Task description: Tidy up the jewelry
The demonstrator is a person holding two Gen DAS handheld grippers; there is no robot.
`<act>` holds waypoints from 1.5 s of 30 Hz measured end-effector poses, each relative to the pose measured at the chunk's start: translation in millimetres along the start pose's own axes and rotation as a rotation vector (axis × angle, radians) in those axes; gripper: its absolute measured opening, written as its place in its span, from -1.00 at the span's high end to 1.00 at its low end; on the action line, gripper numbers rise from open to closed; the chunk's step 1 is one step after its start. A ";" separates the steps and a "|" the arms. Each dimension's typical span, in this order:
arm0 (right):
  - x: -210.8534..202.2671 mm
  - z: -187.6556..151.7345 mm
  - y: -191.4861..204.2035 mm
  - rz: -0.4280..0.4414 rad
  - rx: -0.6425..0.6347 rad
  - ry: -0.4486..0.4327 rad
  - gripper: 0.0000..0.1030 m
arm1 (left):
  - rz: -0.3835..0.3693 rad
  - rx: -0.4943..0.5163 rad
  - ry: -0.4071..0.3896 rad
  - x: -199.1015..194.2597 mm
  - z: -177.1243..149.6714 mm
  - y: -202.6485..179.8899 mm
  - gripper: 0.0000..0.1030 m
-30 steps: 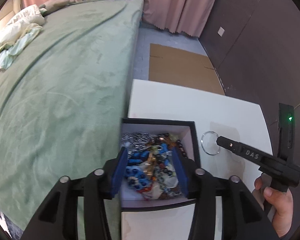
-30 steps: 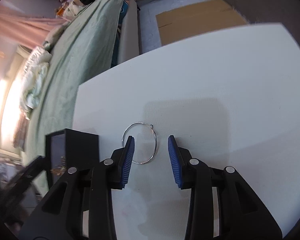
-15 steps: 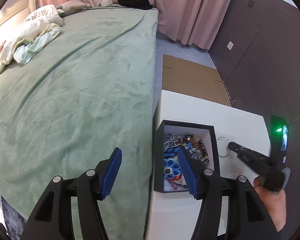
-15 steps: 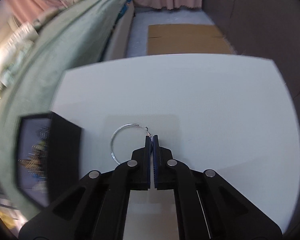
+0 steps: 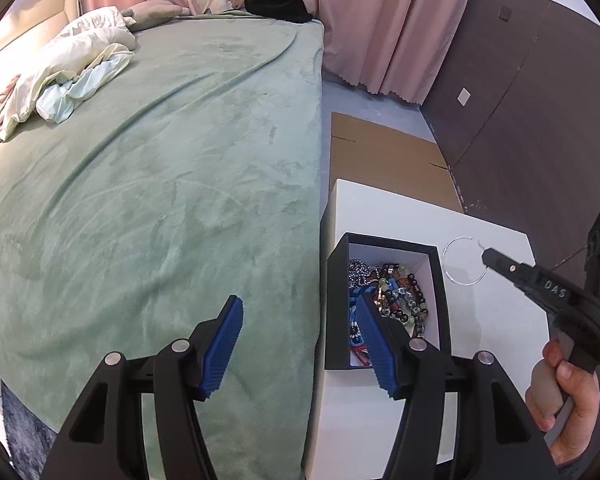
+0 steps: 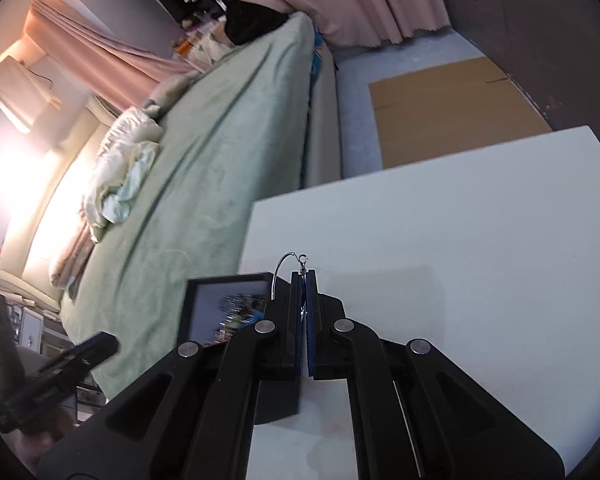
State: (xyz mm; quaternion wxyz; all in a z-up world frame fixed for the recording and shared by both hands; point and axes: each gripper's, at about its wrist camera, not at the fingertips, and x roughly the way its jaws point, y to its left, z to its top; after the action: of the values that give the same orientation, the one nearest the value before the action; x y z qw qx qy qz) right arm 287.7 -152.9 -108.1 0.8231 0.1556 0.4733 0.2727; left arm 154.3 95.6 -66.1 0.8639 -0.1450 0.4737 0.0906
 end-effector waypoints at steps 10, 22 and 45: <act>16.3 -4.0 31.6 0.178 0.000 0.047 0.94 | 0.007 -0.019 0.006 2.7 -1.5 12.3 -0.11; 18.3 -28.1 41.0 0.138 -0.082 0.124 -0.23 | -0.017 -0.019 -0.036 -12.7 -7.5 9.1 -0.60; -138.3 -99.3 29.4 -0.170 -0.142 -0.190 -0.90 | -0.115 0.005 -0.232 -93.6 -55.5 -8.4 -0.83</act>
State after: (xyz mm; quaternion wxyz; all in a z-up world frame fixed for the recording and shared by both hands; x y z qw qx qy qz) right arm 137.3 -212.0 -47.0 0.8932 0.0813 0.3842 0.2189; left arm 62.7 67.3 -13.8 0.9170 -0.1583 0.3618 0.0557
